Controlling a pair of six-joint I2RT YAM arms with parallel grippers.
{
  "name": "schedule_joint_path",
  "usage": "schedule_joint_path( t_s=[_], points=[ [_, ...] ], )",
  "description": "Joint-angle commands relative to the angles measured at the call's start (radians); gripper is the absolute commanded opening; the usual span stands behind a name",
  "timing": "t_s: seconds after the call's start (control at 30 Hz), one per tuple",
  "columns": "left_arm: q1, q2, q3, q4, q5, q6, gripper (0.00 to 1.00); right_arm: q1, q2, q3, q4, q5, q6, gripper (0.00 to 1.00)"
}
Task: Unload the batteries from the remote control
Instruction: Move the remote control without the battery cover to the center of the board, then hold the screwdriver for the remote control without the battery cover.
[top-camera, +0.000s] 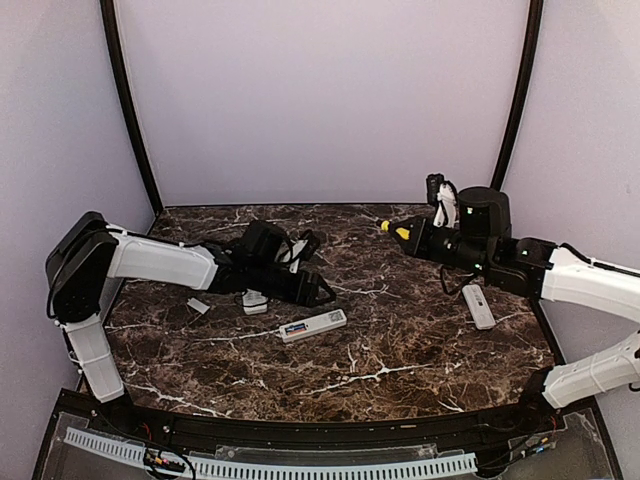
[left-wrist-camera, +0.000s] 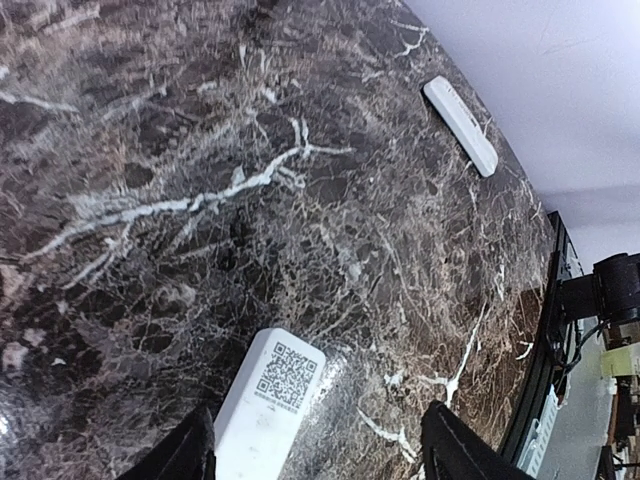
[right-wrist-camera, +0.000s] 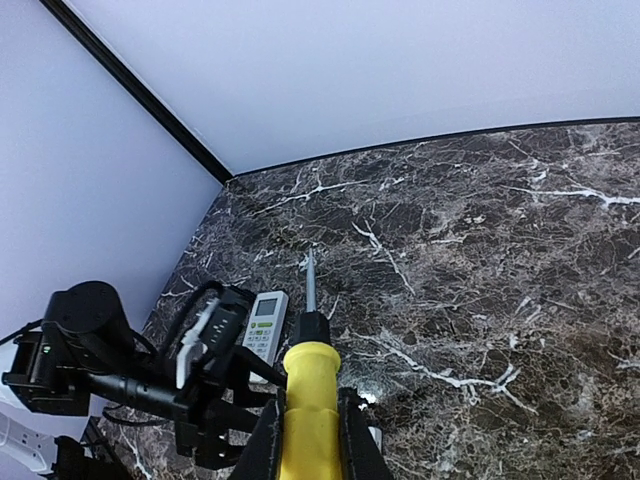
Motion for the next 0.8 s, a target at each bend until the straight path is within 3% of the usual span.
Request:
schedule_joint_path(
  t_s=[0.0, 0.43, 0.77],
  points=[
    [-0.005, -0.126, -0.091, -0.038, -0.074, 0.096, 0.71, -0.006, -0.017, -0.014, -0.057, -0.006, -0.011, 0.00],
    [-0.004, -0.294, -0.398, -0.017, -0.165, 0.099, 0.74, 0.072, 0.093, 0.000, -0.143, -0.093, 0.022, 0.00],
    [-0.004, -0.274, -0.419, 0.042, -0.156, 0.189, 0.75, 0.133, 0.195, 0.038, -0.125, -0.105, 0.053, 0.00]
  ],
)
